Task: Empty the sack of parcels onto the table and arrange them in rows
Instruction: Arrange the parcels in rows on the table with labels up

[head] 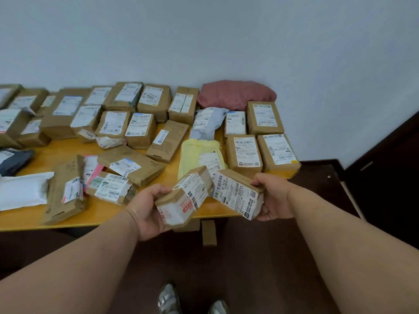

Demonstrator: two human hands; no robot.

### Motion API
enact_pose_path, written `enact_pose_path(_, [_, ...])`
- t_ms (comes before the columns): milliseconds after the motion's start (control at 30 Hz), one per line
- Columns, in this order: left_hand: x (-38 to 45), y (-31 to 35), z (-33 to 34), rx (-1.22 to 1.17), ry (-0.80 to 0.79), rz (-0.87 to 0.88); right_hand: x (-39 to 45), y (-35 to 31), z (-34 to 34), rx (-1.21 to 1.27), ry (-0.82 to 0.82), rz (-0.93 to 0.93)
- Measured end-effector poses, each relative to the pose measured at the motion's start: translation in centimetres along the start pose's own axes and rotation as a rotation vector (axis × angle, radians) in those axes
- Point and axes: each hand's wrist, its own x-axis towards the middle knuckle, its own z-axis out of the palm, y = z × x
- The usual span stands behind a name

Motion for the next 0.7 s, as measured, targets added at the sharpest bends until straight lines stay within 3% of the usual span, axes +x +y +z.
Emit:
enact_pose_path(200, [1.9,-2.5,4.9,0.044,-0.102,-0.106,-1.4,3.2,-2.7,0.115,0.112,0.069])
enact_pose_path(400, [5.0,-5.0,8.3,0.062,-0.087,-0.181,-0.1,5.6,-3.0,0.374,0.205,0.102])
enact_pose_path(700, [9.0,-7.7,9.0,0.046,-0.012,-0.294,3.4,7.3,-2.6,0.266,0.299,0.092])
